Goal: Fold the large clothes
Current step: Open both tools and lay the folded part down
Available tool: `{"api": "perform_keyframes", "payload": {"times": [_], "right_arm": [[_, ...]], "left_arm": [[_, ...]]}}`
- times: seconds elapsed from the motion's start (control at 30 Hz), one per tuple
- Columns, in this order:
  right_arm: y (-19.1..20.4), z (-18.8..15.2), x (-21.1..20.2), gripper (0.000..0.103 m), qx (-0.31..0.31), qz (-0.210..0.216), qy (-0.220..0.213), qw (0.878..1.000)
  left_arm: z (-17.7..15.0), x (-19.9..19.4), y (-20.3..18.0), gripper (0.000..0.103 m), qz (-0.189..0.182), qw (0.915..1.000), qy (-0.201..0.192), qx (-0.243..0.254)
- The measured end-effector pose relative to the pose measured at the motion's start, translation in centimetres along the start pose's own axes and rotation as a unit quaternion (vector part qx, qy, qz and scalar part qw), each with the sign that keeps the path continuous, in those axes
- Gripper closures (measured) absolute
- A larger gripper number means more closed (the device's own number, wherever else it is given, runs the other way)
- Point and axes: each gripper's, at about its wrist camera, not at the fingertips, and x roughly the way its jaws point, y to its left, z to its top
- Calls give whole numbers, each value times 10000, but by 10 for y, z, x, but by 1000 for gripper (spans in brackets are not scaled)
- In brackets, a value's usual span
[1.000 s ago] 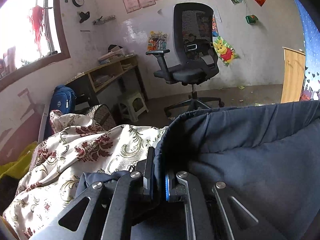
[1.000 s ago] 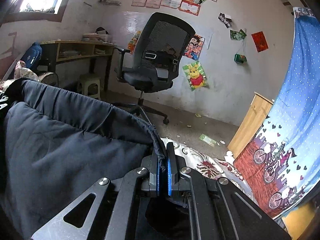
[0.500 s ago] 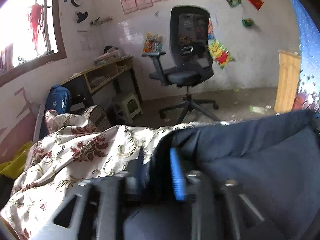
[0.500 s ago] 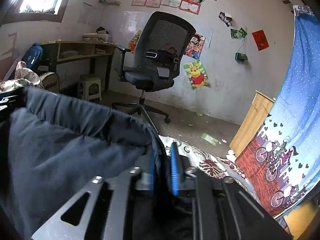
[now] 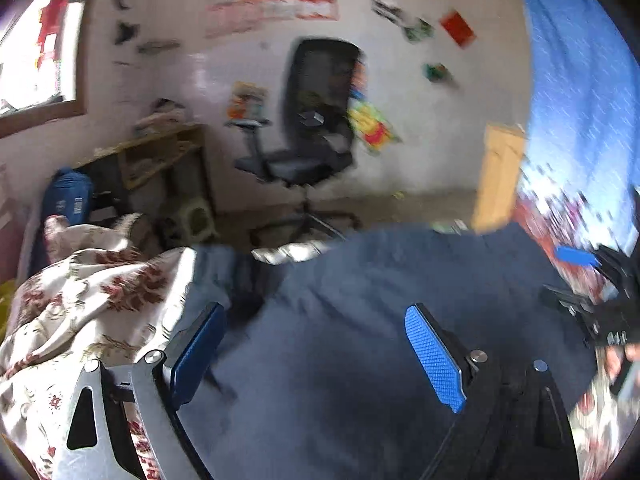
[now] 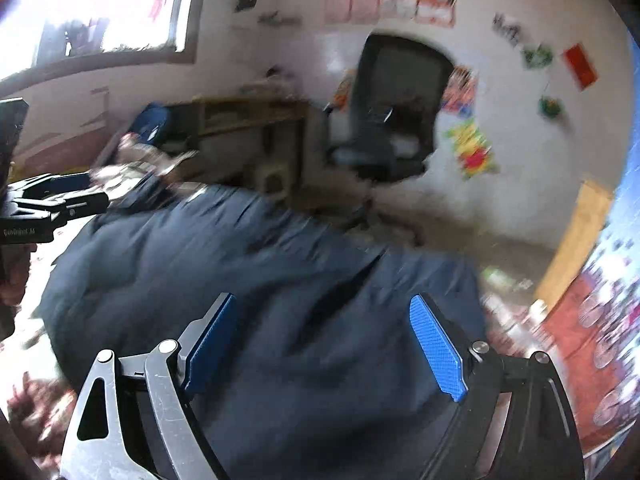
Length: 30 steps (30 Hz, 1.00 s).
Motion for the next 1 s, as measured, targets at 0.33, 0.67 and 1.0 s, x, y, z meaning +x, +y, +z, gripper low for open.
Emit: {"api": "perform_keyframes", "payload": {"times": [0.33,0.67,1.0], "right_arm": [[2,-14,60,19,379,264,790,9958],[-24,-3,95,17,639,-256,785,9945],[-41,-2,129,7,918,-347,978,9904]], "left_arm": [[-14,49,-20,10,-121,9964,714,441],[5,97,-8,0,253,9955,877,262],[11,135,24,0,363,9915,1199,-349]]}}
